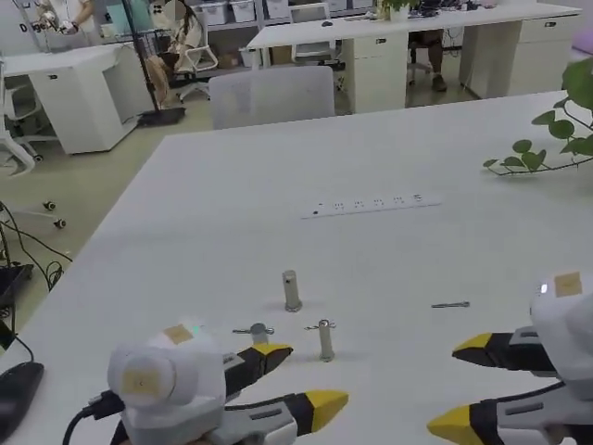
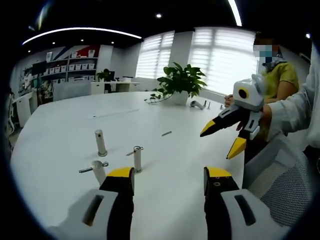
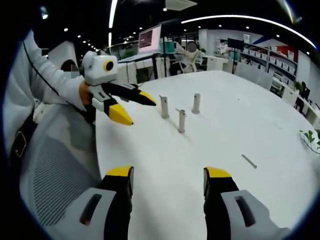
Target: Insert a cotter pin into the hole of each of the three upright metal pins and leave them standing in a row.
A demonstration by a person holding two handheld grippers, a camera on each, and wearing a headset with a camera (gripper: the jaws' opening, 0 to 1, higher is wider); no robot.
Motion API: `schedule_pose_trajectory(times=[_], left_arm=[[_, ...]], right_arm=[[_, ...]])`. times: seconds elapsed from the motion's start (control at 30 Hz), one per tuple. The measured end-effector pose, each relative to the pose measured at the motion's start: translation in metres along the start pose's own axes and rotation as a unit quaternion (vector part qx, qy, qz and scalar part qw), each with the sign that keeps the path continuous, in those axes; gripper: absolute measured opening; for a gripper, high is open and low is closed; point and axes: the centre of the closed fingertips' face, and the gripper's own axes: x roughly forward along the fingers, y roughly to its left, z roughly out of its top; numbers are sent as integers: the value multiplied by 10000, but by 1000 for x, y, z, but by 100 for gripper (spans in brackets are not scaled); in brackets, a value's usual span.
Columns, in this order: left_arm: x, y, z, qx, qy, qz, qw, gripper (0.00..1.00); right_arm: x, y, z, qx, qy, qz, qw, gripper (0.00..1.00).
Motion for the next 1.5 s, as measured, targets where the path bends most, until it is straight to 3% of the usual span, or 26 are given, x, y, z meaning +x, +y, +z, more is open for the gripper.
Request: schedule_pose_trajectory(times=[0.3,0.63,1.13,1.5], left_arm=[[-33,11,4,-167,-130,185,9996,66],[-53,29,4,-219,-313,359,9986,71],[-64,33,-3,-160,-361,301,9988,76],[-74,34,-10,-277,-414,325,9982,76]], right_arm=[[-1,3,0,-11,-65,37,10000,66],[-5,0,0,56,-135,22,9999,70],[-5,-7,-7,70,-41,62,9999,72],[8,-32,12,-15,-43,165,9999,70]])
